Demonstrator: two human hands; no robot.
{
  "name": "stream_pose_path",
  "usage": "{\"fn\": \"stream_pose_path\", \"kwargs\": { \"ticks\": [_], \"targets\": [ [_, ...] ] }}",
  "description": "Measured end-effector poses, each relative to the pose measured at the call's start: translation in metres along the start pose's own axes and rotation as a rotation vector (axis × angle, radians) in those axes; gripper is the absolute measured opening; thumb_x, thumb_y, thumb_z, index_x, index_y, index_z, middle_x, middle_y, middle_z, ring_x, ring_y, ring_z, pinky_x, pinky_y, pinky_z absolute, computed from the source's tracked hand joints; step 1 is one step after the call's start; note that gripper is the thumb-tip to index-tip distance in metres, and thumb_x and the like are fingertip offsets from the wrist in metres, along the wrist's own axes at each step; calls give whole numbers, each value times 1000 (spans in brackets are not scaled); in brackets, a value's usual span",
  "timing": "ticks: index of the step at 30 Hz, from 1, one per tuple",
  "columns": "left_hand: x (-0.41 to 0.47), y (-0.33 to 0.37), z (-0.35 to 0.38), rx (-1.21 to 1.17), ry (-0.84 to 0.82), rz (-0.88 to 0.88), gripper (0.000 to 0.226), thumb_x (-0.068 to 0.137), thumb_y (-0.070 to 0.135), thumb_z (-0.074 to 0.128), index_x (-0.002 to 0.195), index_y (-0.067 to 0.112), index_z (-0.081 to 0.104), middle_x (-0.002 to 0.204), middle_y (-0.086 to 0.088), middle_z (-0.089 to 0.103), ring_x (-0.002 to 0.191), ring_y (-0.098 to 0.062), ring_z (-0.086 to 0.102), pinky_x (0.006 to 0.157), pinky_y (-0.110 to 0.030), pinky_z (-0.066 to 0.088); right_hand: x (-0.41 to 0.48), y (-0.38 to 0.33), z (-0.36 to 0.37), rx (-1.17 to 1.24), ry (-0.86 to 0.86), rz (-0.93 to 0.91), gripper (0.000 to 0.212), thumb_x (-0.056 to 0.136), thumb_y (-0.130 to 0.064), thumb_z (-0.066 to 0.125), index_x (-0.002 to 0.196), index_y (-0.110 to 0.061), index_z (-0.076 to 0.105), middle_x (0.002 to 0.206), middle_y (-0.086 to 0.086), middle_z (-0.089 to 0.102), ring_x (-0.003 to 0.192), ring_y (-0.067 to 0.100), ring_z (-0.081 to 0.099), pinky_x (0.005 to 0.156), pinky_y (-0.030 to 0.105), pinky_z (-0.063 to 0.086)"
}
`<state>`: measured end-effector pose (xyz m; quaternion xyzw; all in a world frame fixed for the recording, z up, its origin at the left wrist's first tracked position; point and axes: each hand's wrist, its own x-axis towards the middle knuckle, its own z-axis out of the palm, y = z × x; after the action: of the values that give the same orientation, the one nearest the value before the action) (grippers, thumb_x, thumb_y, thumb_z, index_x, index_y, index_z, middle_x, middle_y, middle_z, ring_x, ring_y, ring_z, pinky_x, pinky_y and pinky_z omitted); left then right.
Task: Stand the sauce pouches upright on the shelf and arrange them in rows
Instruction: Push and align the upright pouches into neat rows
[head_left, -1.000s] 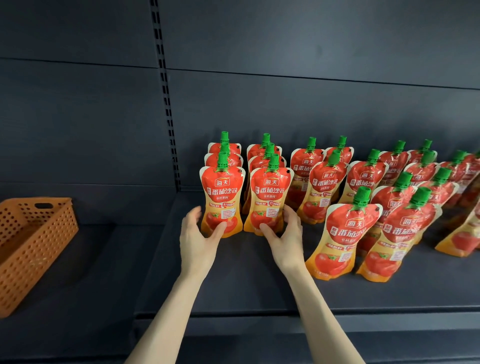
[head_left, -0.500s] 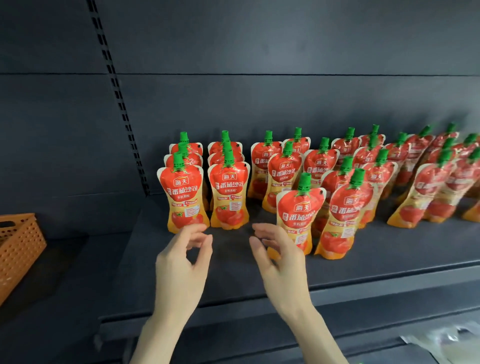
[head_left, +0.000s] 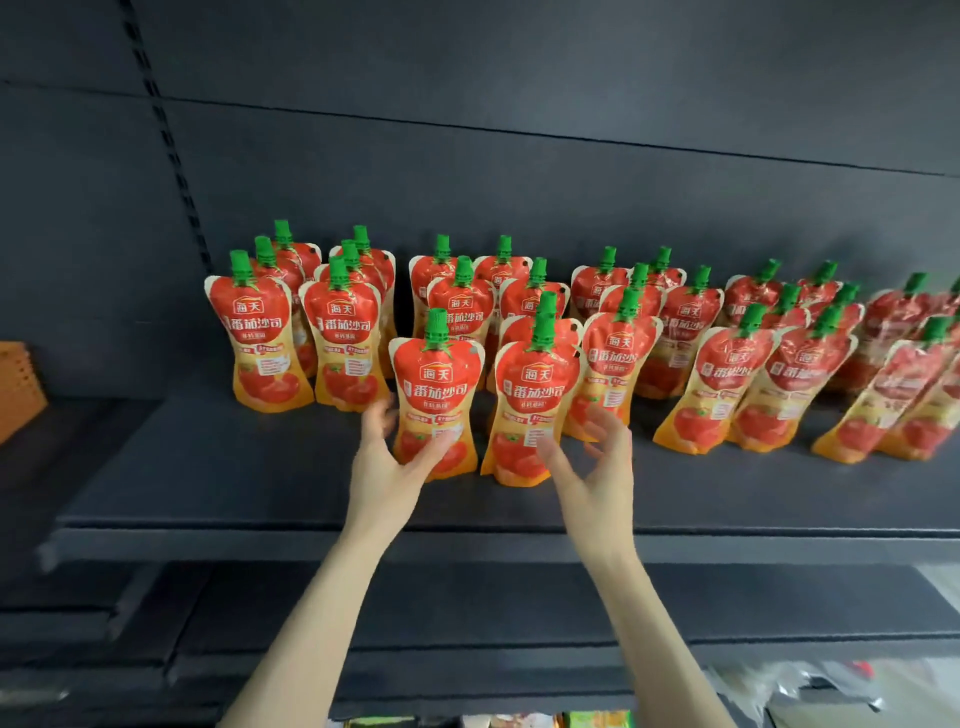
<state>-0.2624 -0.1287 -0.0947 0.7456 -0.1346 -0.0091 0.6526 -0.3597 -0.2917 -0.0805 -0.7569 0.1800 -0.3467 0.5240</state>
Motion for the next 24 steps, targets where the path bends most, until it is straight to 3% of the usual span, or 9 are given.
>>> {"fn": "stream_pose_path", "kwargs": {
  "ticks": [3,6,10,12,15,19,24],
  "targets": [
    [3,-2,2,-3,-31,-29,63,69,45,74,123,25,50,118,9,62,110,-9,58,97,-41,48,13,7,4,90,-140,91,42,81,-24,72,114,-25,47,108,-15,61,97,-8,58,80,8,45],
    [1,-1,2,-17,-35,-10,48,73,33,75,115,20,58,110,6,67,104,-10,63,93,-44,51,19,16,9,109,-195,118,26,79,-24,73,99,-27,57,100,-7,67,93,5,65,81,26,54],
    [-9,2,-6,-53,21,33,30,74,19,76,101,22,63,100,7,71,96,-9,66,87,-39,54,14,16,16,155,-221,67,17,79,-17,74,82,-28,61,96,4,67,91,14,65,77,25,54],
    [-13,3,-19,-65,67,51,28,74,17,76,95,28,63,95,12,71,94,-6,66,83,-31,54,10,11,27,192,-272,47,16,80,-15,73,83,-26,63,95,2,67,91,11,64,75,18,52],
    [-12,4,-53,-42,105,79,29,74,16,76,93,32,62,93,17,71,93,-5,66,79,-23,53,8,3,58,227,-337,44,12,81,-16,72,84,-23,62,96,7,66,92,15,64,78,26,54],
    [3,-4,-104,-28,168,89,27,75,15,75,92,30,62,93,17,71,92,-4,67,76,-22,55,8,-11,114,239,-421,86,12,83,-20,70,92,-19,63,96,-1,70,93,12,65,81,28,54],
    [43,-22,-159,15,110,62,26,75,17,75,92,30,62,95,11,71,94,-7,67,79,-26,54,14,-22,178,226,-353,75,19,83,-18,70,98,-10,62,93,-2,69,87,8,65,73,17,53]
  ]
}}
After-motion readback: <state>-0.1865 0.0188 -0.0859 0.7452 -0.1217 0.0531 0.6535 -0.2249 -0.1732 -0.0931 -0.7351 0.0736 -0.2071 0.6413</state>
